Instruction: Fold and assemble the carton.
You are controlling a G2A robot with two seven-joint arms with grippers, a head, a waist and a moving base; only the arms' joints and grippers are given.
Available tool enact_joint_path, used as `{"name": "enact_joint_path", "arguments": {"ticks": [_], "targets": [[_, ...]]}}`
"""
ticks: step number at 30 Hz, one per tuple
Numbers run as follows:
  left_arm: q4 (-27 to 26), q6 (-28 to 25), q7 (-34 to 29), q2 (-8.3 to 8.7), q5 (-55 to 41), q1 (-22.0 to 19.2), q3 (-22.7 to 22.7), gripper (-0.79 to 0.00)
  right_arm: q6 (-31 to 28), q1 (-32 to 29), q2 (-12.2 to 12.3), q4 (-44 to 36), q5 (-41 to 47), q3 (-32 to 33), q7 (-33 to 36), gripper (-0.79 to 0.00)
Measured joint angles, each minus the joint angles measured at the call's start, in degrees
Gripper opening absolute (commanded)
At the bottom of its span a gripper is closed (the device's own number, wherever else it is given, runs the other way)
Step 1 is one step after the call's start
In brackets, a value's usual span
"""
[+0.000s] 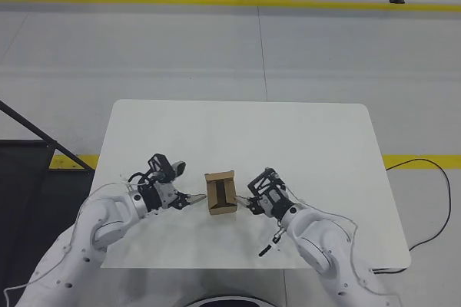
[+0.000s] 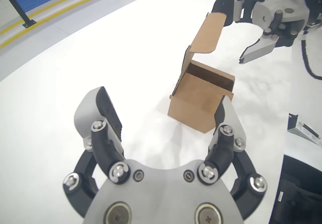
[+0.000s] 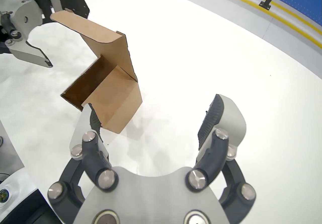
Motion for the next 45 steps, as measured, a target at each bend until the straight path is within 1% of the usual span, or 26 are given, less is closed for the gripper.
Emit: {"name": "enact_joint_path", "arguments": {"ticks": [3, 6, 15, 24, 28, 35, 45], "targets": [[-0.30, 1.44, -0.28, -0.23, 0.31, 0.00, 0.62, 0.000, 0.23, 0.81, -0.16, 0.63, 0.56, -0.41, 0.45, 0.000], [0.22, 3.44, -0.18, -0.58, -1.67, -0.31, 1.19, 0.000, 0.23, 0.79, -0.15, 0.61, 0.54, -0.39, 0.43, 0.000], [-0.35, 4.08, -0.89, -0.79, -0.48, -0.38, 2.02, 0.000, -0.51, 1.11, -0.28, 1.04, -0.14, -1.29, -0.11, 0.000], [0.22, 6.44, -3.21, -1.44, 2.92, -2.40, 4.30, 0.000, 2.60, 4.84, -1.15, 1.93, -1.62, -3.99, 4.57, 0.000], [0.79, 6.51, -3.36, -1.74, 3.30, -3.13, 5.17, 0.000, 3.10, 6.76, -1.62, 3.10, -1.93, -5.50, 6.96, 0.000], [1.12, 6.56, -4.15, -2.13, 3.73, -4.10, 6.08, 0.000, 4.28, 8.10, -2.12, 4.56, -3.18, -6.76, 8.61, 0.000], [0.99, 6.84, -8.10, -2.58, 3.93, -5.23, 7.15, 0.000, 3.88, 9.71, -2.77, 6.70, -3.35, -8.09, 10.57, 0.000]]}}
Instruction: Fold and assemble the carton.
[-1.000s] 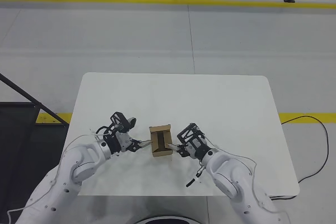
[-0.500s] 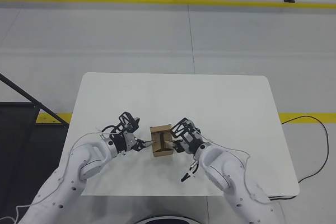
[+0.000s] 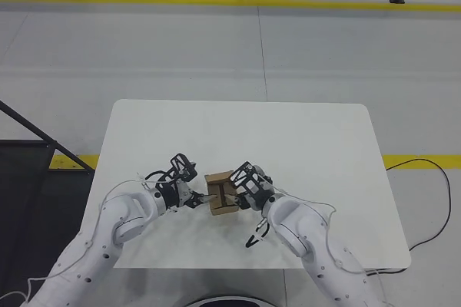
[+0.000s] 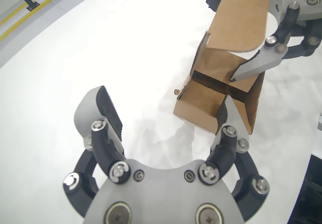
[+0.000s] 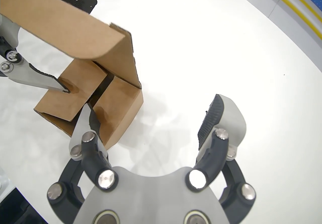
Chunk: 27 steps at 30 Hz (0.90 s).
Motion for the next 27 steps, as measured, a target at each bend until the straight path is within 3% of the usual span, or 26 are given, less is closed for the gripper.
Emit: {"name": "enact_joint_path", "arguments": {"ticks": [9, 19, 27], "targets": [[0.02, 0.42, 0.29, -0.29, 0.55, -0.24, 0.04, 0.000, -0.09, 0.19, -0.34, 0.65, -0.11, -0.16, 0.18, 0.000], [-1.19, 0.23, 6.15, -0.21, 2.82, 1.92, -1.74, 0.000, 0.68, 0.33, -0.75, 1.78, 1.02, 0.37, -0.60, 0.000], [-0.13, -0.08, 4.19, -0.47, 2.23, 1.40, -1.46, 0.000, 0.57, 0.41, -1.05, 2.23, 1.96, 0.45, -0.94, 0.000]]}}
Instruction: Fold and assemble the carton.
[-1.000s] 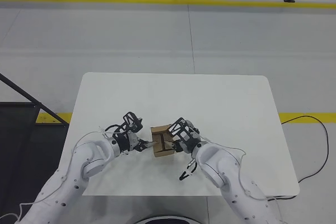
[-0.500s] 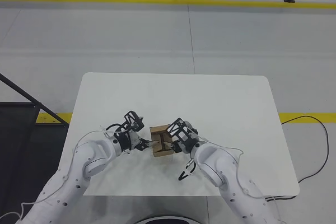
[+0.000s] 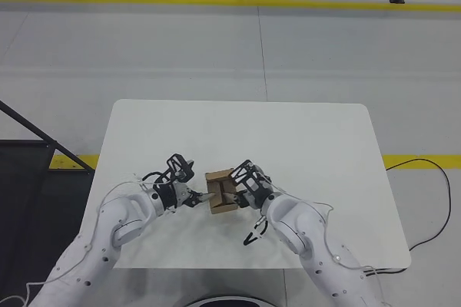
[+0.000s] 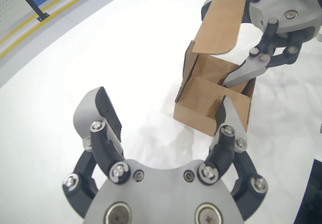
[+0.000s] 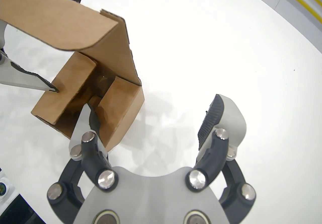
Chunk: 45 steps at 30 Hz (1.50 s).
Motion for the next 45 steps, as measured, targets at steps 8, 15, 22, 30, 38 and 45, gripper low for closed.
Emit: {"name": "enact_joint_path", "arguments": {"ticks": [8, 15, 22, 30, 38, 45], "targets": [[1.72, 0.15, -0.61, -0.66, -0.50, -1.96, 1.63, 0.000, -1.06, -0.62, -0.01, -0.11, -0.09, 0.47, -0.53, 0.000], [2.49, 0.48, -1.53, -1.04, -1.08, -2.92, 2.19, 0.000, -0.48, -0.64, -0.17, 0.69, -0.23, 0.82, -1.22, 0.000], [3.13, 1.09, -3.16, -1.48, -1.60, -3.97, 2.96, 0.000, 1.17, -1.59, -0.30, 0.57, 0.91, 1.97, -3.41, 0.000], [3.76, 1.11, -3.72, -1.87, -1.55, -4.80, 3.61, 0.000, 0.56, -1.34, -0.46, 0.95, 1.86, 2.26, -2.50, -0.099], [4.14, 0.70, -3.89, -2.15, -1.65, -5.23, 3.82, 0.000, 0.19, -0.81, -0.75, 1.11, 1.73, 1.54, -1.45, -0.172], [4.27, 0.33, -3.80, -2.34, -1.56, -5.45, 3.88, 0.000, 0.17, -0.67, -0.94, 0.88, 1.47, 1.19, -0.86, -0.394]]}}
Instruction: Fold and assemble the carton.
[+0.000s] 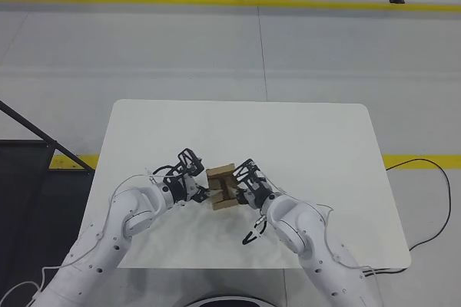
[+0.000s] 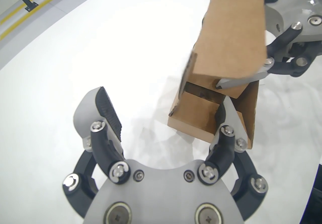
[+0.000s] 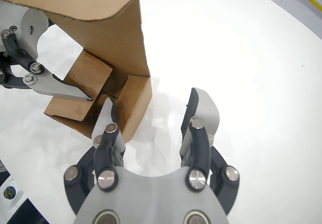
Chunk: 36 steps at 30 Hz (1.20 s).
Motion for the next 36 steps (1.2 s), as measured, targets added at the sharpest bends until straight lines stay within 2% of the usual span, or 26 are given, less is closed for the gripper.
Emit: {"name": "enact_joint_path", "arguments": {"ticks": [2, 8, 10, 13, 14, 18, 24, 29, 36], "targets": [[-0.06, -0.14, 0.31, -0.04, 0.06, 0.06, -0.06, 0.000, -0.04, 0.00, -0.03, -0.03, -0.12, -0.01, 0.09, -0.437], [-0.05, -0.40, 0.78, -0.13, 0.38, 0.22, -0.28, 0.000, -0.16, -0.14, -0.11, -0.24, -0.34, 0.06, 0.43, -0.379], [-0.11, -0.39, 0.95, -0.16, 0.49, 0.27, -0.37, 0.000, -0.21, -0.25, -0.12, -0.45, -0.39, 0.13, 0.57, -0.280], [-0.39, -0.03, 1.91, -0.19, 0.59, 0.51, -0.80, 0.000, -0.19, -0.46, -0.14, -0.89, -0.50, 0.20, 0.77, -0.028], [-0.49, 0.15, 2.31, -0.19, 0.58, 0.66, -1.01, 0.000, -0.08, -0.55, -0.14, -1.07, -0.63, 0.23, 0.78, 0.000], [-1.12, -0.13, 3.87, -0.05, 0.24, 1.46, -2.32, 0.000, 1.04, -1.50, -0.14, -2.37, -1.80, 0.28, 0.34, 0.000], [-2.22, -1.00, 7.83, 0.37, 0.21, 3.09, -5.42, 0.000, 2.17, -3.69, 0.03, -5.08, -2.23, 1.70, -4.00, 0.000], [-0.10, -4.10, 9.95, 0.45, -2.50, 2.31, -6.98, 0.000, -0.32, -3.87, 0.22, -4.68, -0.42, 3.80, -9.44, 0.000], [2.74, -5.89, 11.84, 0.05, -2.80, 0.43, -5.97, 0.000, -5.52, 0.43, -0.15, 2.07, 3.04, 4.03, -13.97, 0.000]]}}
